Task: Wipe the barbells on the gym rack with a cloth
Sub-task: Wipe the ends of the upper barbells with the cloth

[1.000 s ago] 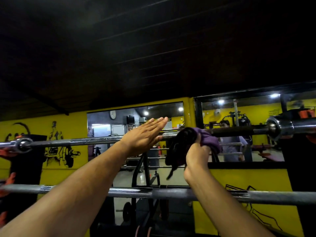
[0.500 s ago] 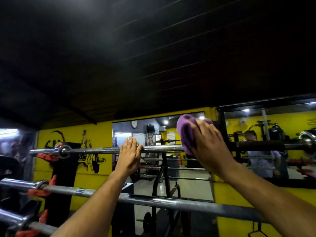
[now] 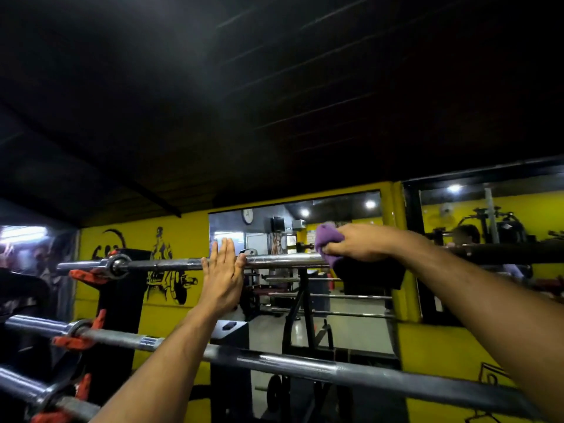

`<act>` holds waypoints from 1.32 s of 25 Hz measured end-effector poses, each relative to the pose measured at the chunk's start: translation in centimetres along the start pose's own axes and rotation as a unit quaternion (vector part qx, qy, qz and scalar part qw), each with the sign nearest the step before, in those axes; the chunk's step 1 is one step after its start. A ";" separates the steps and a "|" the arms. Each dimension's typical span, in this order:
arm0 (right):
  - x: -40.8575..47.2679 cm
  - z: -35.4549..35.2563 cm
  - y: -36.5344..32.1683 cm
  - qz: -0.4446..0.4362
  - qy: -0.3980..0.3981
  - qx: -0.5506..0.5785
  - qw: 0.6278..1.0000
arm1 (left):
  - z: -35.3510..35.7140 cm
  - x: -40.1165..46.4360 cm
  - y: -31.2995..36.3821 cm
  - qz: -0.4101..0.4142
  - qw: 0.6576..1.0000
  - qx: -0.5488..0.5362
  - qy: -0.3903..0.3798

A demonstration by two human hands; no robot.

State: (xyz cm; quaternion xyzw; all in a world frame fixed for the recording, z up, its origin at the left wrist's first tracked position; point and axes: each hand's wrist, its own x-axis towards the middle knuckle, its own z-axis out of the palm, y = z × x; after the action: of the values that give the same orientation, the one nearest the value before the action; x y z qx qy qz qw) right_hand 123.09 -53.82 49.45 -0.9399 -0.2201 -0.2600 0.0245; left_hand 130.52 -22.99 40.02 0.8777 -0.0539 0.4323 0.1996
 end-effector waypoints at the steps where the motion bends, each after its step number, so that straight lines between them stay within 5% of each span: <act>1: 0.6 1.3 -0.6 -0.011 0.028 -0.069 0.997 | 0.1 0.1 -0.3 0.003 1.000 0.004 -0.004; 4: -1.2 5.2 -0.8 -0.135 0.200 -0.256 0.936 | -0.4 0.4 -1.1 0.014 0.999 0.008 -0.028; 6: -2.9 5.5 0.7 -0.201 0.238 -0.288 0.905 | -0.8 0.3 -1.6 0.029 0.999 0.009 -0.041; 9: -2.1 1.6 1.0 -0.075 0.089 -0.112 0.987 | -1.1 0.3 -1.4 0.031 0.998 0.002 -0.051; 11: 1.3 -0.1 -0.4 -0.009 -0.006 0.049 0.999 | -0.9 0.2 -1.1 0.033 0.998 0.003 -0.046; 13: 3.2 0.7 -2.8 -0.016 -0.023 0.039 0.999 | -1.0 0.2 -1.2 0.039 0.998 0.002 -0.049; 15: 2.3 3.2 -3.7 -0.070 0.097 -0.097 0.988 | -1.1 0.3 -1.5 0.041 0.998 0.005 -0.054; 18: -1.7 6.1 -1.8 -0.198 0.235 -0.269 0.913 | -1.2 0.3 -1.5 0.049 0.997 0.016 -0.061; 20: -2.3 4.7 -0.2 -0.171 0.203 -0.239 0.934 | -1.0 0.4 -1.6 0.056 0.997 0.014 -0.054; 22: -1.1 2.2 -0.6 -0.011 0.100 -0.103 0.990 | -0.8 0.5 -1.7 0.061 0.997 0.007 -0.041; 25: 2.2 1.5 -3.6 0.055 0.046 -0.024 0.997 | -0.6 0.4 -1.9 0.071 0.996 -0.004 -0.050; 28: 2.4 3.7 -5.6 -0.005 0.110 -0.102 0.989 | -1.0 0.6 -2.4 0.091 0.993 -0.014 -0.070; 31: 3.0 2.2 -6.6 -0.019 0.223 -0.056 0.973 | -2.4 1.0 -4.5 0.128 0.989 -0.056 -0.041; 33: 4.2 1.9 -8.3 -0.027 0.203 -0.048 0.978 | -3.5 1.7 -7.6 0.087 0.994 -0.061 0.019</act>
State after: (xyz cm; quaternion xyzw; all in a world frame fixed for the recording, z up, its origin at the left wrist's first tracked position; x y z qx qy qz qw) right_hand 123.67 -44.35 49.34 -0.8613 -0.2229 -0.4563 0.0170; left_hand 131.02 -14.56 40.97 0.8475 -0.1529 0.4604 0.2154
